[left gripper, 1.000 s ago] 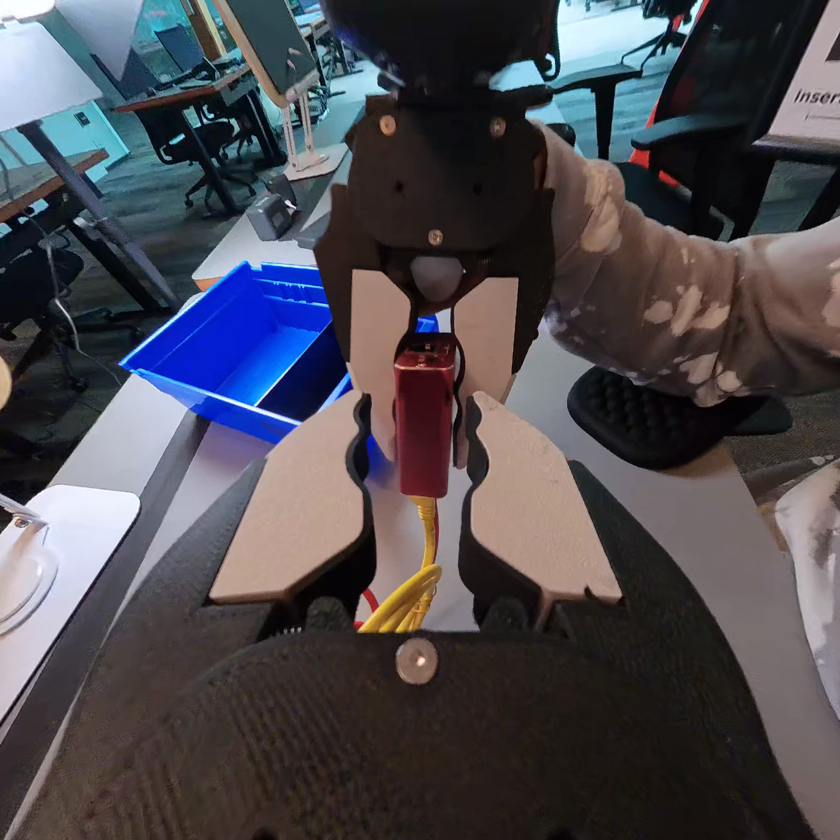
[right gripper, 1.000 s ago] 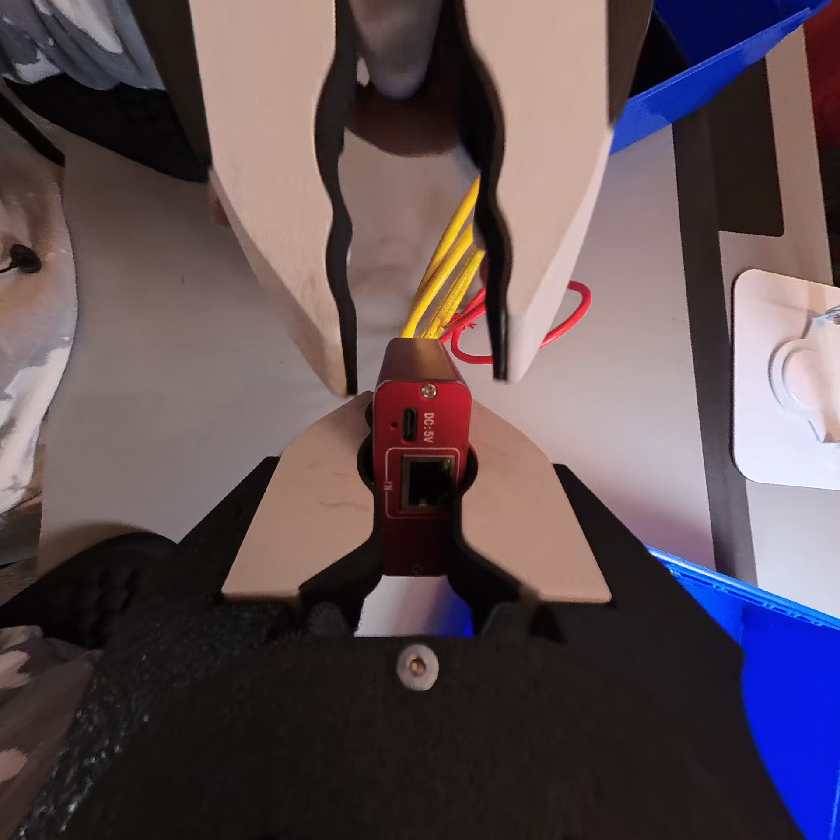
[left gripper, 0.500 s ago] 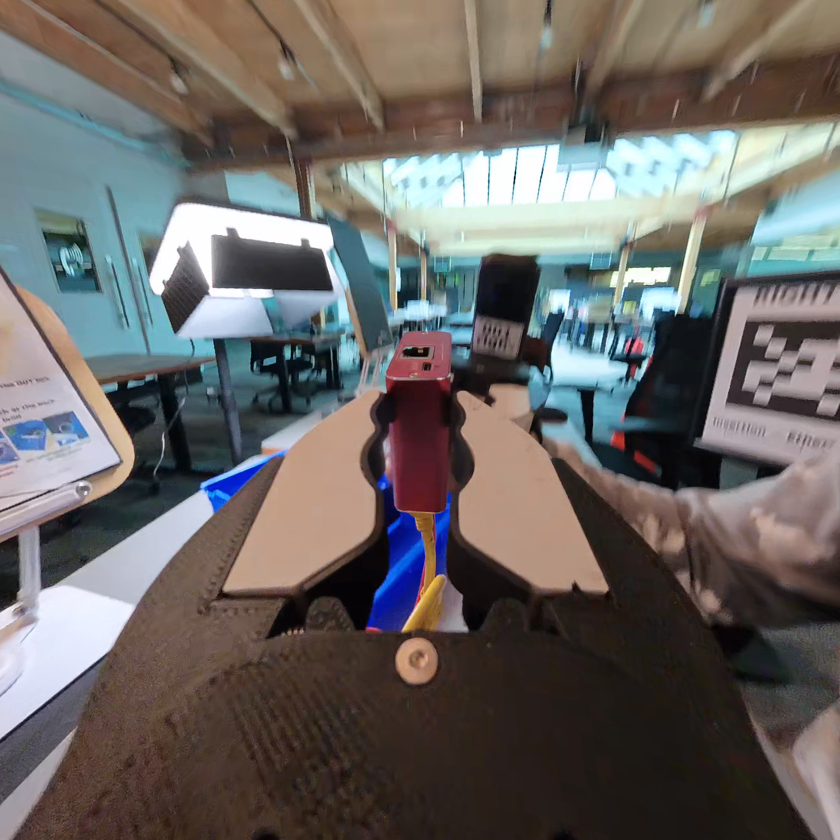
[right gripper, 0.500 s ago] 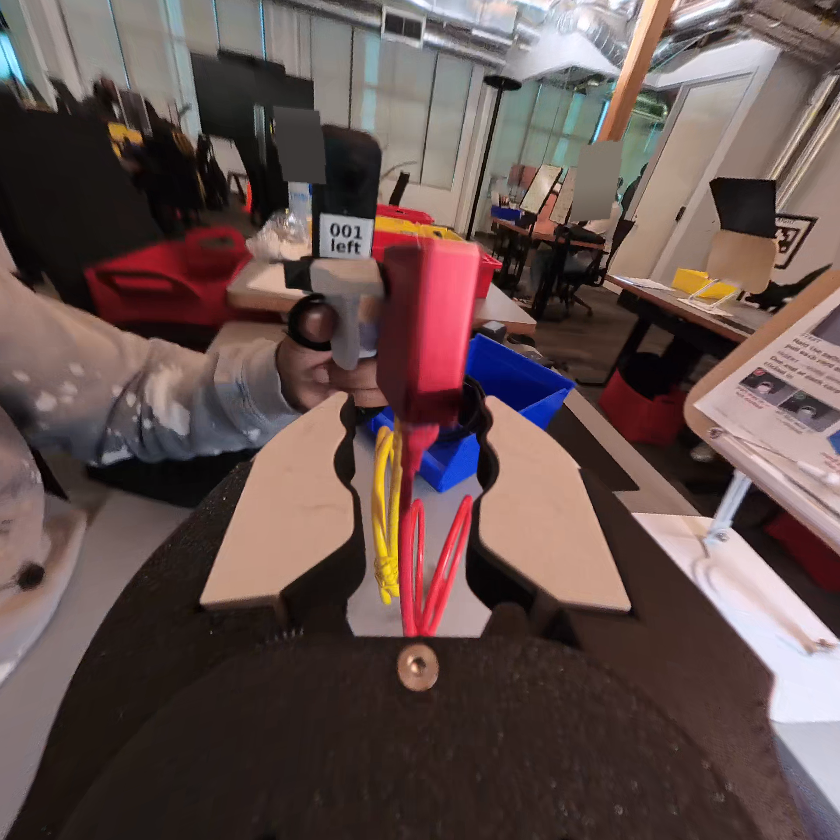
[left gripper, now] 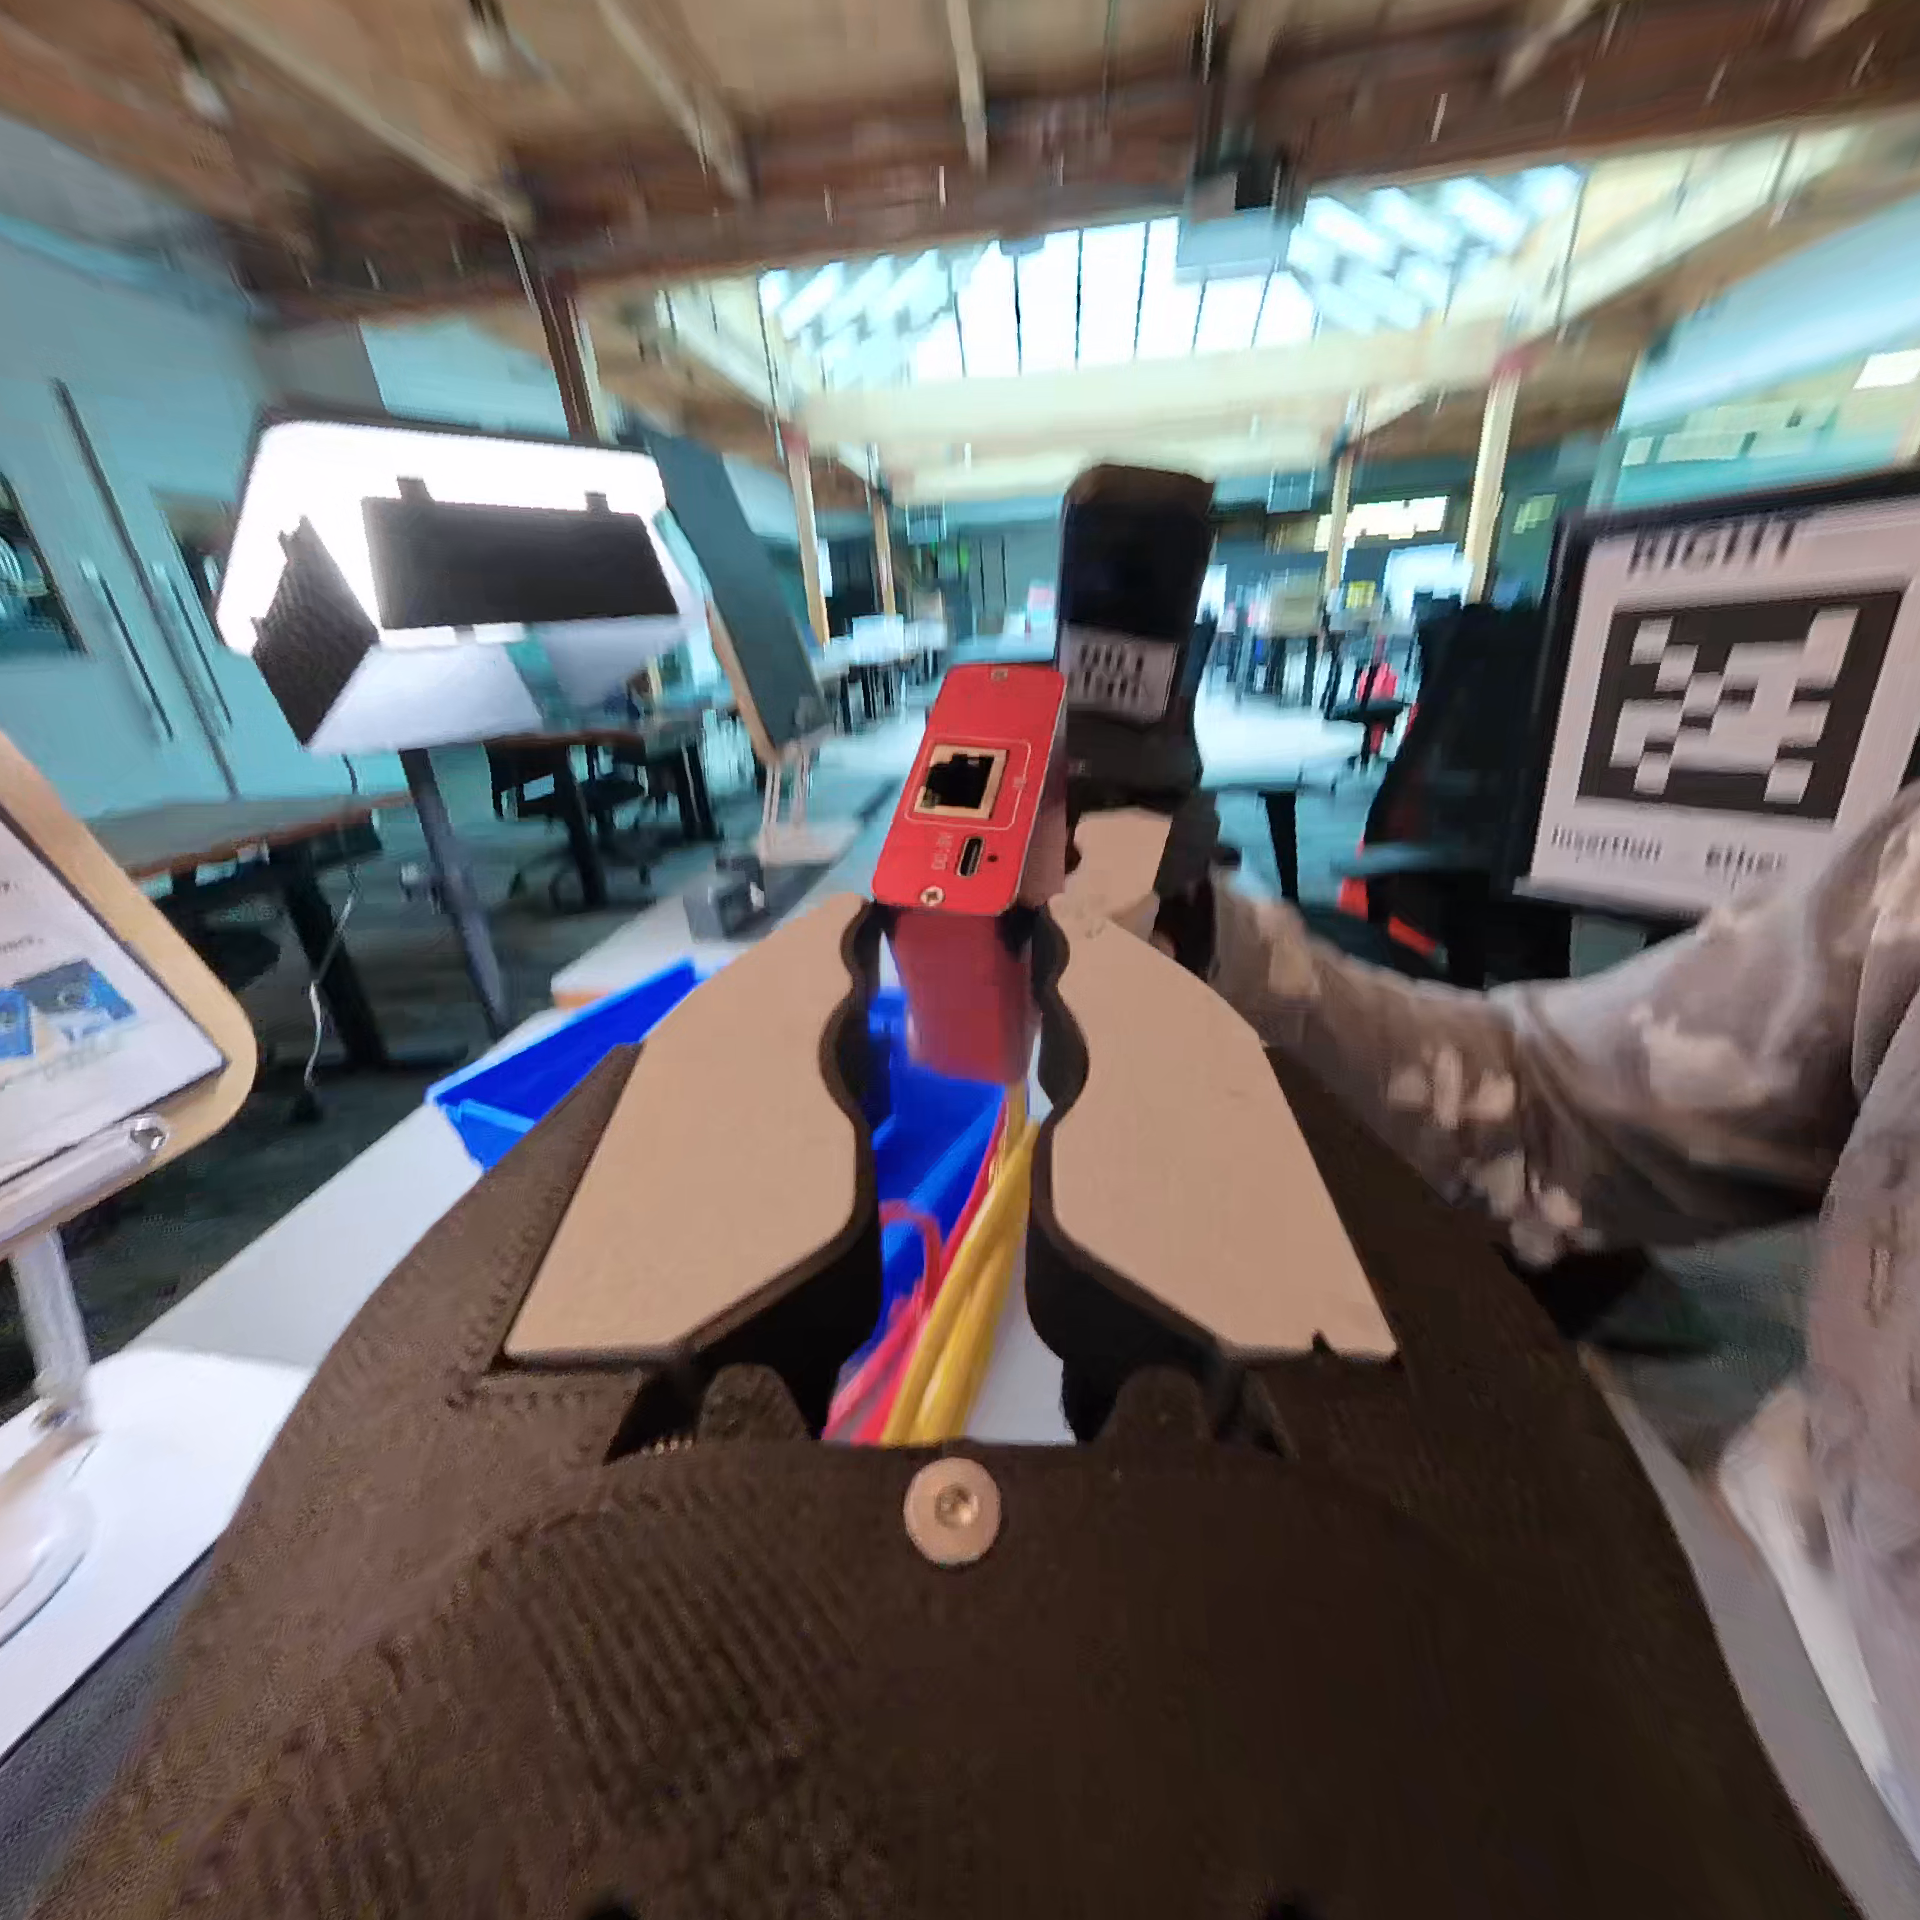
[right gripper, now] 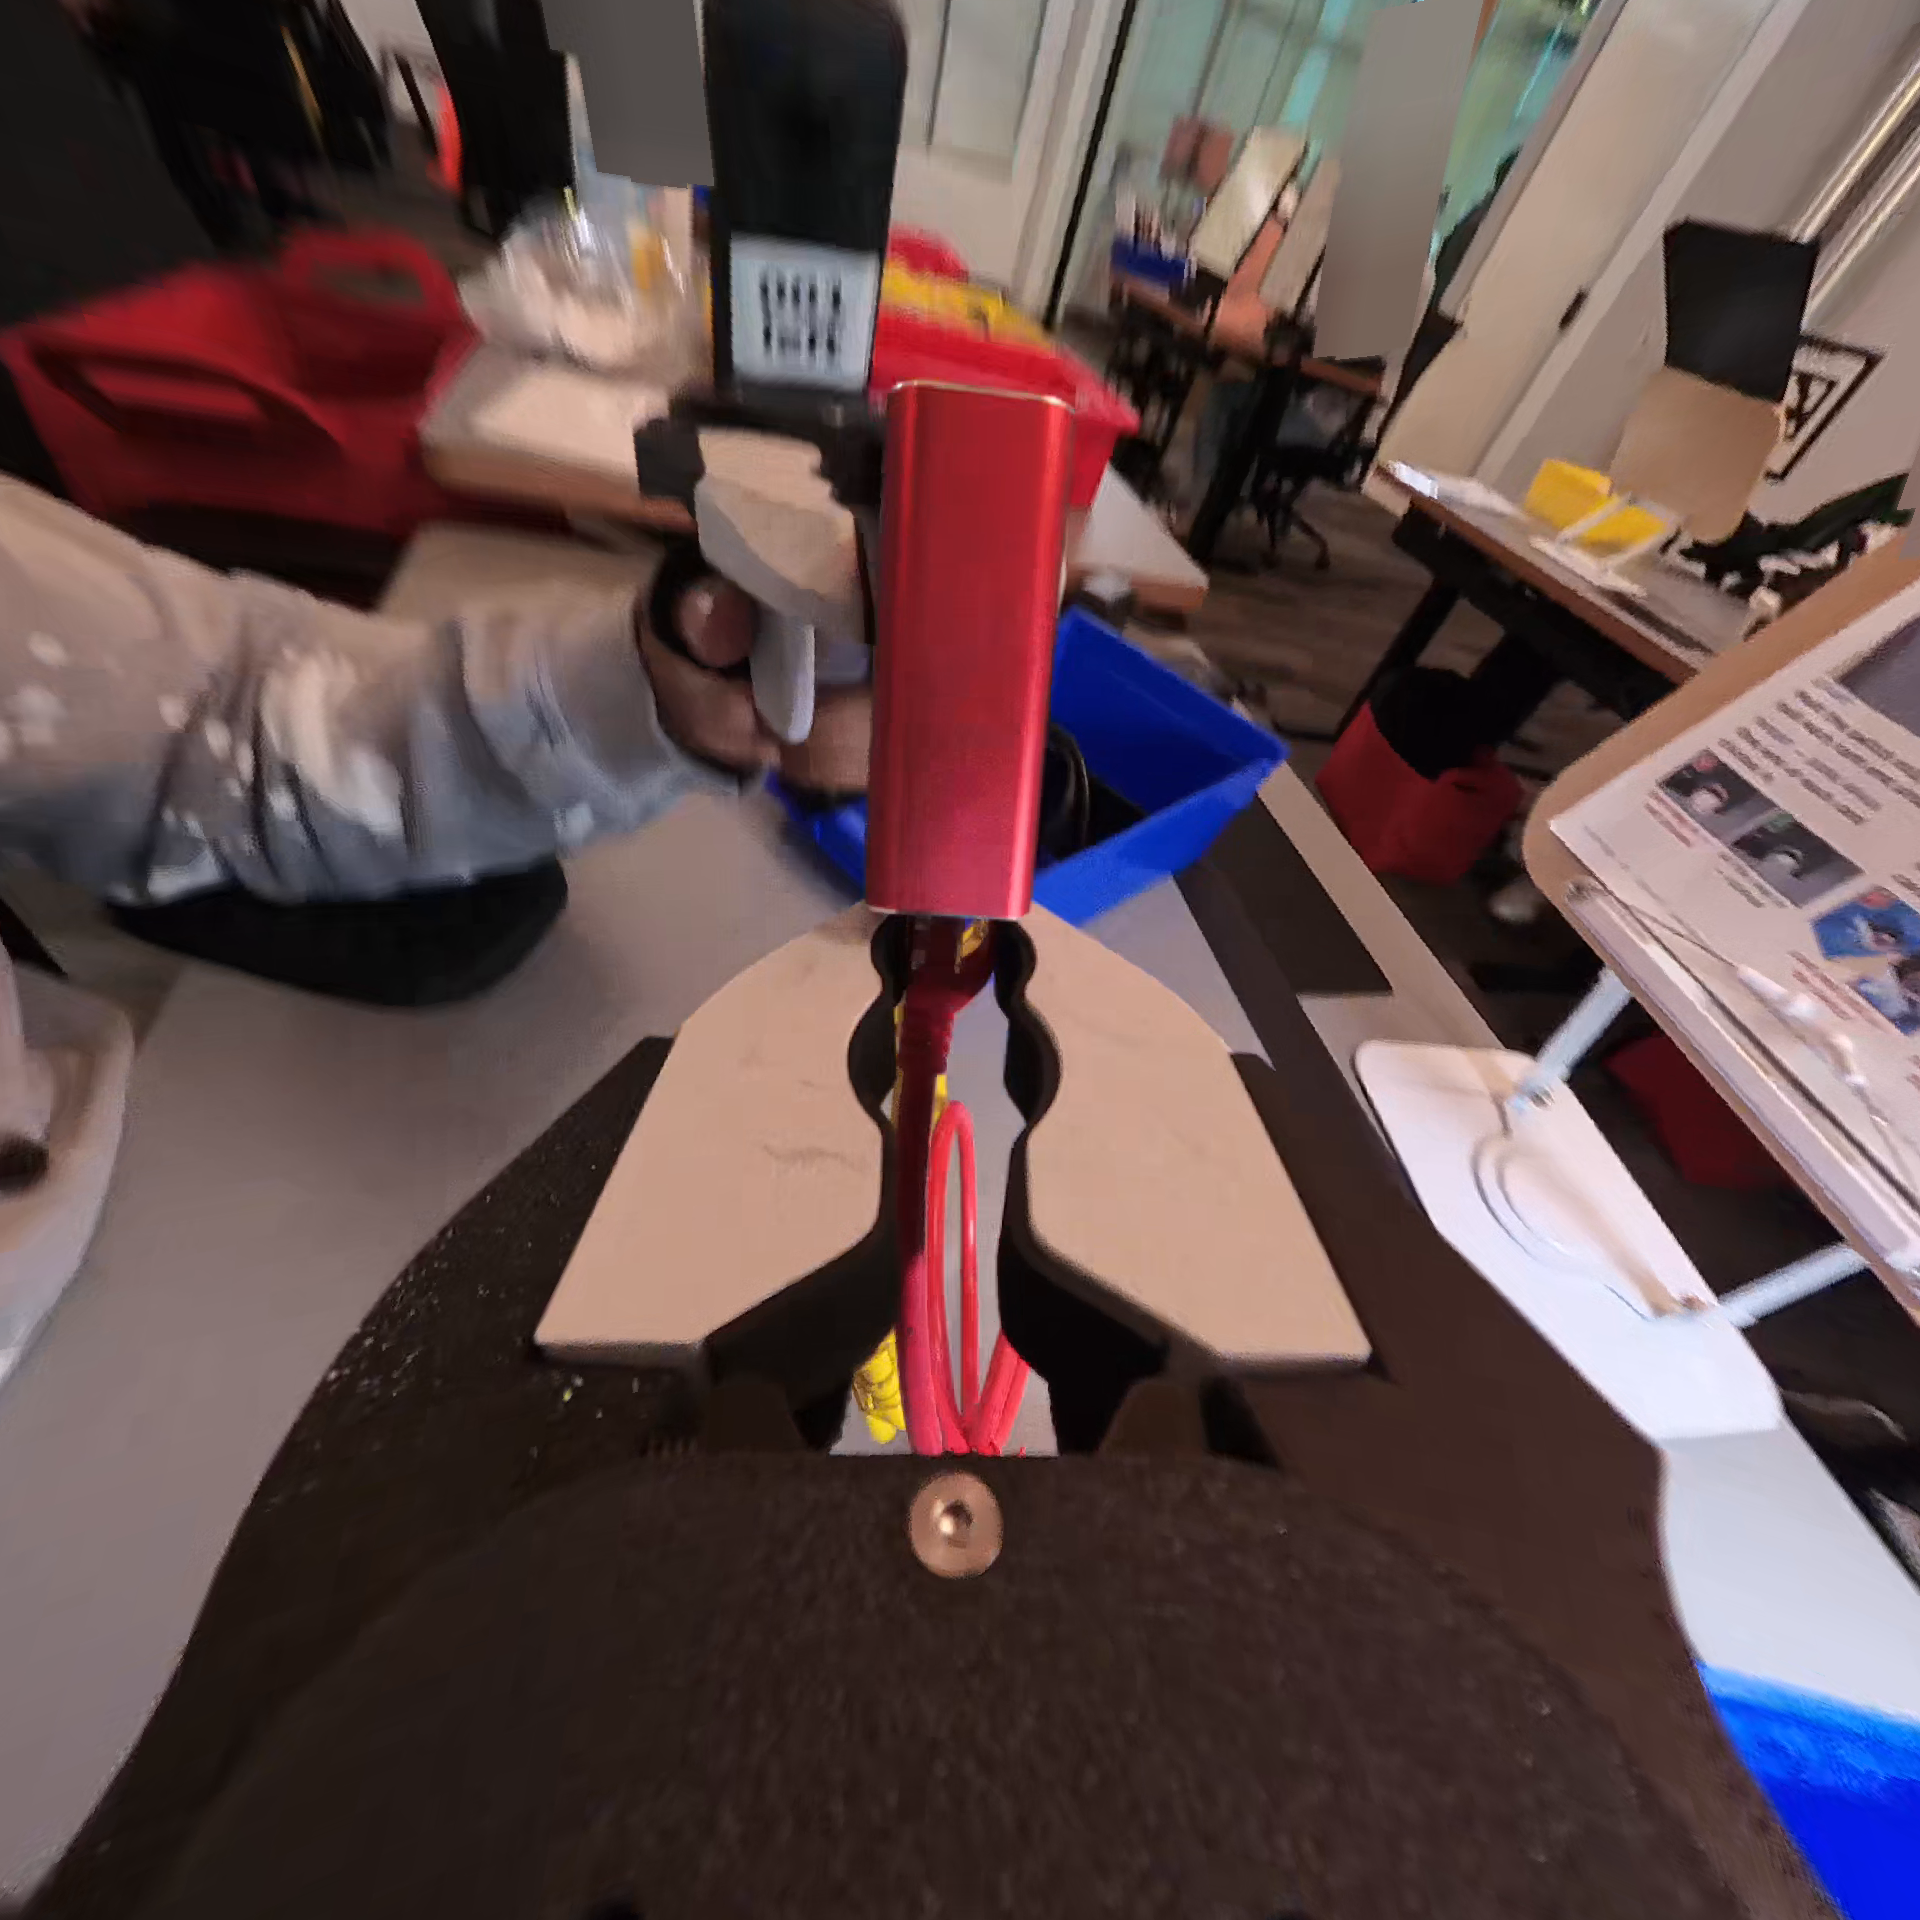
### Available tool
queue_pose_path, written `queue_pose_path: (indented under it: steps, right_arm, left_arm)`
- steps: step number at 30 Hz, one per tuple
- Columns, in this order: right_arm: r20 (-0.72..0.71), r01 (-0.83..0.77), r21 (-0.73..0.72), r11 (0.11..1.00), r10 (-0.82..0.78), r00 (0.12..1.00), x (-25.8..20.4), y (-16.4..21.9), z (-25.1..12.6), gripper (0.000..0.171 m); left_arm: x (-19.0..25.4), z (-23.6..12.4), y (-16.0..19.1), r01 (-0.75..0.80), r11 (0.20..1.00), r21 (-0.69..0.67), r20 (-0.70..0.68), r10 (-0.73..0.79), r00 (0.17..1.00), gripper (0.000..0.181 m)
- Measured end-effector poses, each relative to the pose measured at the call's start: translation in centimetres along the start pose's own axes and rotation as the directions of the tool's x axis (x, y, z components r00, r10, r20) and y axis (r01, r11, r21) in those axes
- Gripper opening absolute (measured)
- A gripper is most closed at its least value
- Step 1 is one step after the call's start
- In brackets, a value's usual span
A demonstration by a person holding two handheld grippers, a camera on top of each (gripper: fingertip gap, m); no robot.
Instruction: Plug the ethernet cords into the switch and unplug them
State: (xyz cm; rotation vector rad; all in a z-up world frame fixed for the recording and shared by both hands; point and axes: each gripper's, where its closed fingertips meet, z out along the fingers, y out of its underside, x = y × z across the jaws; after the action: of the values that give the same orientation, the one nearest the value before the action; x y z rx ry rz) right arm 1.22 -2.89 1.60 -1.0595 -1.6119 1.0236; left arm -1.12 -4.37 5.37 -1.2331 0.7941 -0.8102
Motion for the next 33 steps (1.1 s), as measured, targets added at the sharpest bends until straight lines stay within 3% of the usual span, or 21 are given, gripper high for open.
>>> queue_pose_path:
  steps: [4, 7, 11, 13, 16, 19, 23, 25, 28, 30, 33]
  right_arm:
    - [-0.021, 0.137, -0.343, 0.929, -0.153, 0.988, -0.5, 4.0, -1.5, 0.015]
    - [0.056, 0.196, -0.51, 0.837, -0.195, 0.979, -2.1, 6.5, -1.7, 0.015]
    - [0.114, 0.188, -0.525, 0.83, -0.151, 0.982, -3.3, 6.9, -0.7, 0.015]
    - [0.123, 0.195, -0.531, 0.825, -0.153, 0.981, -3.6, 7.1, -0.5, 0.015]
    - [0.101, 0.216, -0.551, 0.806, -0.192, 0.976, -3.2, 7.3, -0.4, 0.015]
    - [-0.015, 0.203, -0.468, 0.86, -0.237, 0.971, -1.1, 5.6, -0.1, 0.017]
    - [-0.281, 0.112, -0.17, 0.979, -0.158, 0.947, 2.3, -0.2, -1.4, 0.023]
    - [-0.336, 0.069, -0.001, 0.998, -0.066, 0.94, 3.0, -2.6, -2.4, 0.022]
    - [-0.12, -0.099, 0.109, 0.989, 0.112, 0.986, 0.5, -3.2, -0.5, 0.02]
    - [0.064, -0.22, 0.076, 0.972, 0.216, 0.974, -1.9, -2.0, 2.7, 0.022]
    - [0.203, -0.375, 0.017, 0.927, 0.364, 0.909, -5.0, 1.5, 9.6, 0.027]
  left_arm:
    - [0.8, 0.0, 2.1, -0.077, 0.971, -0.227, -0.013, 0.076, 0.997, 0.033]
    - [2.4, 0.4, 4.2, -0.152, 0.915, -0.375, -0.082, 0.131, 0.988, 0.035]
    - [3.7, 0.2, 8.4, -0.218, 0.785, -0.58, -0.175, 0.141, 0.974, 0.044]
    - [3.7, 0.5, 9.6, -0.227, 0.758, -0.612, -0.178, 0.148, 0.973, 0.045]
    - [3.2, 1.0, 10.2, -0.247, 0.747, -0.617, -0.169, 0.18, 0.969, 0.029]
    - [1.7, 1.2, 8.4, -0.208, 0.809, -0.55, -0.079, 0.197, 0.977, 0.029]
    - [-1.7, -0.3, 4.1, -0.039, 0.952, -0.302, 0.089, 0.069, 0.994, 0.029]
    - [-3.7, -1.9, 2.3, 0.047, 0.987, -0.155, 0.154, -0.023, 0.988, 0.029]
    - [-6.2, -4.3, 0.8, 0.117, 0.993, -0.001, 0.227, -0.114, 0.967, 0.028]
    - [-7.2, -5.4, 0.3, 0.149, 0.986, 0.069, 0.248, -0.162, 0.955, 0.028]
    - [-7.3, -5.8, -0.3, 0.193, 0.974, 0.12, 0.229, -0.216, 0.949, 0.028]
